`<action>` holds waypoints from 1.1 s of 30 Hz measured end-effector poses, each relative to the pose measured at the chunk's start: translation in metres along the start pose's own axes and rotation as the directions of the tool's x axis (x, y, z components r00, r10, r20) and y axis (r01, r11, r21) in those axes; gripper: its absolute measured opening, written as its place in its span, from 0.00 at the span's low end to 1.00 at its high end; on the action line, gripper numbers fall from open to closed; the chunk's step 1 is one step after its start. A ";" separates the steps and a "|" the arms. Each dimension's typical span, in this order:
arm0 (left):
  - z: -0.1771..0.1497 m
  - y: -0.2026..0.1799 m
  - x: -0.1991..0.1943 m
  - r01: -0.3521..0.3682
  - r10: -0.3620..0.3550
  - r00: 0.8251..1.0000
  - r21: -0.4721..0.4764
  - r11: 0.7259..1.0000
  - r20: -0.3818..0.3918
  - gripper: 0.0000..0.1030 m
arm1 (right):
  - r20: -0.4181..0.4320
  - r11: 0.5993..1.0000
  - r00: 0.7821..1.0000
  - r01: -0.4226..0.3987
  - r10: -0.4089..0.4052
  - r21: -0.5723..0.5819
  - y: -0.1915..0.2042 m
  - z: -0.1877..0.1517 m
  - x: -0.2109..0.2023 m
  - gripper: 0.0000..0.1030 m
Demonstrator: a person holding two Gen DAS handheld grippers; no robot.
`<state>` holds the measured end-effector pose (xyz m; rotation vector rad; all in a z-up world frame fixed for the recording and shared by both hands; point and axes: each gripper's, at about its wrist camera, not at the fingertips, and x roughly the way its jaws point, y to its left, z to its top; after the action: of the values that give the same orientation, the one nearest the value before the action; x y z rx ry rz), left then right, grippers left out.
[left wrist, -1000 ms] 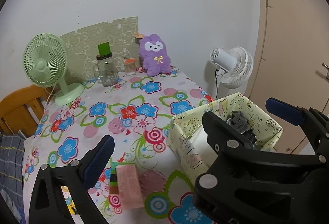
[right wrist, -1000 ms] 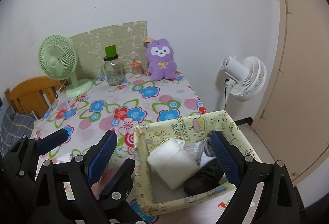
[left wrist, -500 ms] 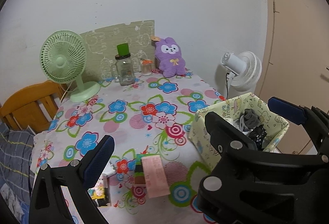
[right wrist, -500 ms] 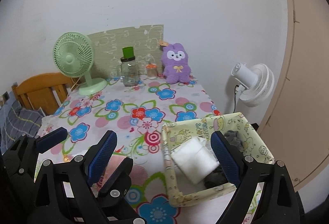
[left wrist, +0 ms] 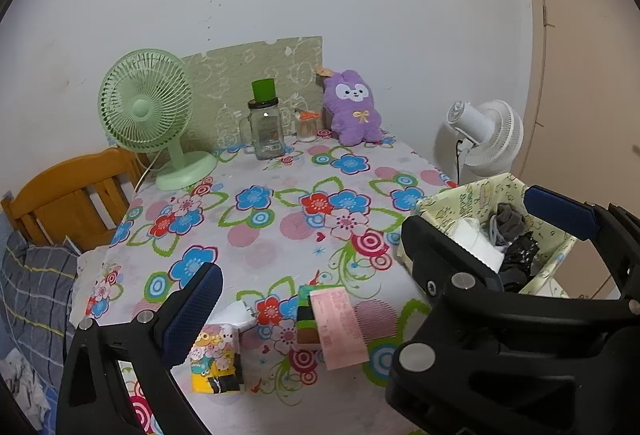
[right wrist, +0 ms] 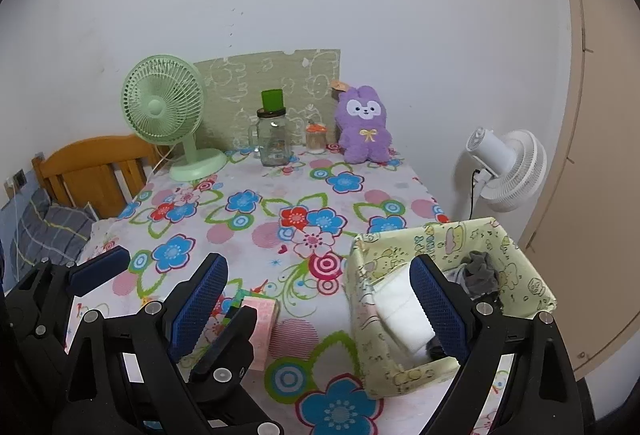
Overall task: Organize soft objects
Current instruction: 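Withdraw both tools from the box back toward the table items, then grasp the pink paper packet with the right tool while the left grasps the cartoon tissue pack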
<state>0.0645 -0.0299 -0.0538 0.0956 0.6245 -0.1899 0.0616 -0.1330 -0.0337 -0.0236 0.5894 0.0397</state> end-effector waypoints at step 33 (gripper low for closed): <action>-0.061 0.065 0.057 -0.087 0.072 0.984 -0.088 0.992 -0.161 0.97 | -0.197 0.993 0.974 -0.118 0.112 -0.017 0.053 -0.049 0.074 0.79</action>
<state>0.0883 0.0338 -0.1343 0.0442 0.7847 -0.0757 0.0939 -0.0796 -0.1164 -0.0210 0.7870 0.1600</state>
